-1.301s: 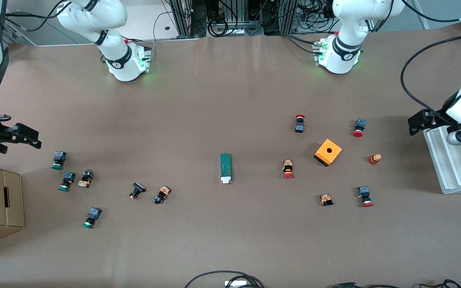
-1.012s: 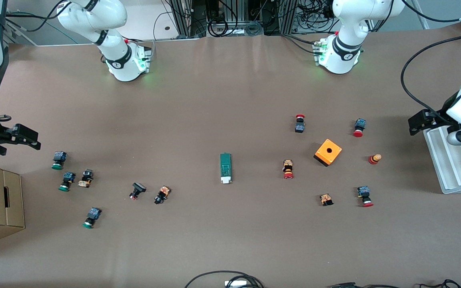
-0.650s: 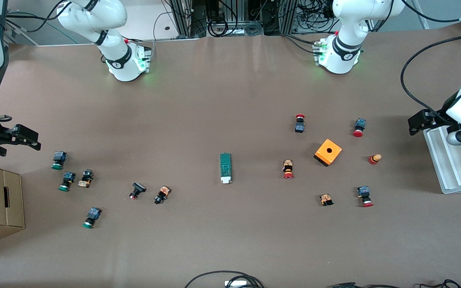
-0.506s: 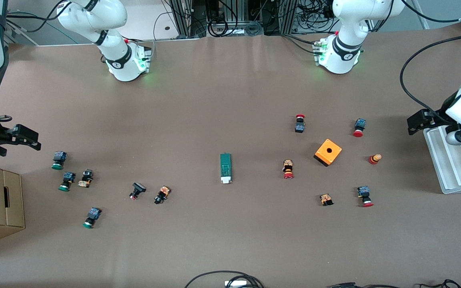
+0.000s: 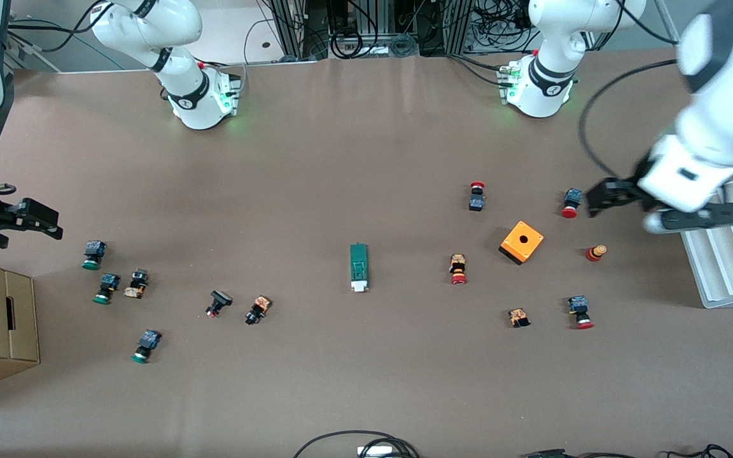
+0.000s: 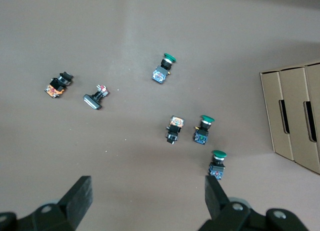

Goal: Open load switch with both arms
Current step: 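Move the left gripper over the green load switch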

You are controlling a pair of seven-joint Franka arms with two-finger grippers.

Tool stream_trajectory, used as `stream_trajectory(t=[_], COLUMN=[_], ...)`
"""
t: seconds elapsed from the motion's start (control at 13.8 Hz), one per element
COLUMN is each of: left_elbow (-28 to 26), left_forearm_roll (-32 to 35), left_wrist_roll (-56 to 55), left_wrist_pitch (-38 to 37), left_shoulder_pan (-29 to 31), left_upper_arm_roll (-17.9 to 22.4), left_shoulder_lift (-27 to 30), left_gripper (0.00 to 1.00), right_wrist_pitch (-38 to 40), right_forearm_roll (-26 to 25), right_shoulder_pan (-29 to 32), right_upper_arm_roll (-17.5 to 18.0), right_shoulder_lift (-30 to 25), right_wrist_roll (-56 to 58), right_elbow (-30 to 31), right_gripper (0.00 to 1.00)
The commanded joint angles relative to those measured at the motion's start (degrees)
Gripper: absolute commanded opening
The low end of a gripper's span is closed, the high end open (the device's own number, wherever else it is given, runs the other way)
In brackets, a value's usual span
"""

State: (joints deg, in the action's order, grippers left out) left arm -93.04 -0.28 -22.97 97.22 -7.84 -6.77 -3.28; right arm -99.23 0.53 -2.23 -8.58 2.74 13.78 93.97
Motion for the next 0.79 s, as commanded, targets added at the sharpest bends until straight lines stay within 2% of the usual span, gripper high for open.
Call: stream_trajectory(t=[0.0, 0.14, 0.43, 0.58, 0.72], left_elbow=[0.4, 0.5, 0.6, 0.8, 0.6], left_forearm_roll=[0.5, 2.6, 15.7, 18.9, 20.4], left_wrist_roll=[-11.5, -16.9, -36.8, -46.6, -49.9], left_wrist_pitch=[4.2, 7.5, 12.5, 16.9, 20.2], left_shoulder_pan=[-4.4, -9.4, -21.5, -24.6, -27.2], left_upper_arm_roll=[-1.8, -1.8, -1.8, -1.8, -1.8], left_shoulder_lift=[-2.5, -4.5, -10.4, -13.7, -15.3], left_gripper=[1.0, 1.0, 1.0, 1.0, 1.0], right_wrist_pitch=[-0.7, -0.7, -0.5, -0.5, -0.4], right_forearm_roll=[1.1, 1.1, 1.1, 1.1, 1.1], right_shoulder_pan=[-0.3, -0.2, -0.2, -0.2, -0.1], right_upper_arm_roll=[-0.3, -0.3, -0.3, -0.3, -0.3], right_shoulder_lift=[-0.3, -0.3, -0.3, -0.3, -0.3], right_wrist_roll=[0.8, 0.8, 0.8, 0.8, 0.8], right_elbow=[0.3, 0.3, 0.3, 0.3, 0.3], right_gripper=[1.0, 1.0, 1.0, 1.0, 1.0])
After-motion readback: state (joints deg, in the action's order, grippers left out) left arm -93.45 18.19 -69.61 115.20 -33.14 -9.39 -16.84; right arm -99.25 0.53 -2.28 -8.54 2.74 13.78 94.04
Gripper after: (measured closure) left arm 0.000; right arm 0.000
